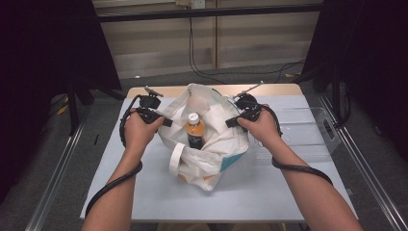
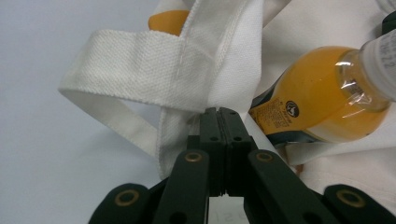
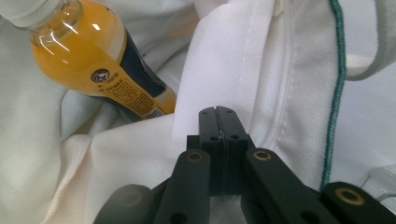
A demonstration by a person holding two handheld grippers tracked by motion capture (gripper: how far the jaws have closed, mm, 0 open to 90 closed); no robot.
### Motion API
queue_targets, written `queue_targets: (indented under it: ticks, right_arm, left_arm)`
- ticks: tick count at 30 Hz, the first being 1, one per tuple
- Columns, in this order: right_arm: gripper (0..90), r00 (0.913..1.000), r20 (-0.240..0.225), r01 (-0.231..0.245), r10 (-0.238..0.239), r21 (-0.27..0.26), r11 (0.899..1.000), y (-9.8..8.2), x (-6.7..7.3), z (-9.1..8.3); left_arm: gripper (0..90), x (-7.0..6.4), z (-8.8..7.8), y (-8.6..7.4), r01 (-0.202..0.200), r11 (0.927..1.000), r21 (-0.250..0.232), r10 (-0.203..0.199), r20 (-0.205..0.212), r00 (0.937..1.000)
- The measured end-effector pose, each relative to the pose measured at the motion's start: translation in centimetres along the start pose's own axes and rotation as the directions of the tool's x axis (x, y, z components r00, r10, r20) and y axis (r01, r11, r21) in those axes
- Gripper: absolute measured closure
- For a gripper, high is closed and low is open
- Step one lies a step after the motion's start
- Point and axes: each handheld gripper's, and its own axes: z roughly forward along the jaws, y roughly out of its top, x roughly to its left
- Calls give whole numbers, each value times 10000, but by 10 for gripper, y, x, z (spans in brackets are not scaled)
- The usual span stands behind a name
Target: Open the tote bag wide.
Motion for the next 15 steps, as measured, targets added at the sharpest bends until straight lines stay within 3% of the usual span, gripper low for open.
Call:
queue_targets:
  ticks: [7,8,11,15]
  right_arm:
    - [900,10000,13,-90,90,-20,10000,-3,-4,1]
    - [900,9999,26,-114,114,-7,9999,-4,-4,1]
    - [900,9998,36,-216,216,3,9998,-6,-6,1]
    - [900,9996,86,-257,257,25,9997,-7,-8,1]
  left_arm:
    - [892,3,5,-4,56,10000,43,-56,-56,10000]
    - [891,5,5,-5,-88,9998,166,88,-26,10000]
    - [892,5,7,-7,117,9999,67,-116,-59,9999]
    - [892,7,8,-9,102,9999,114,-101,-11,9999]
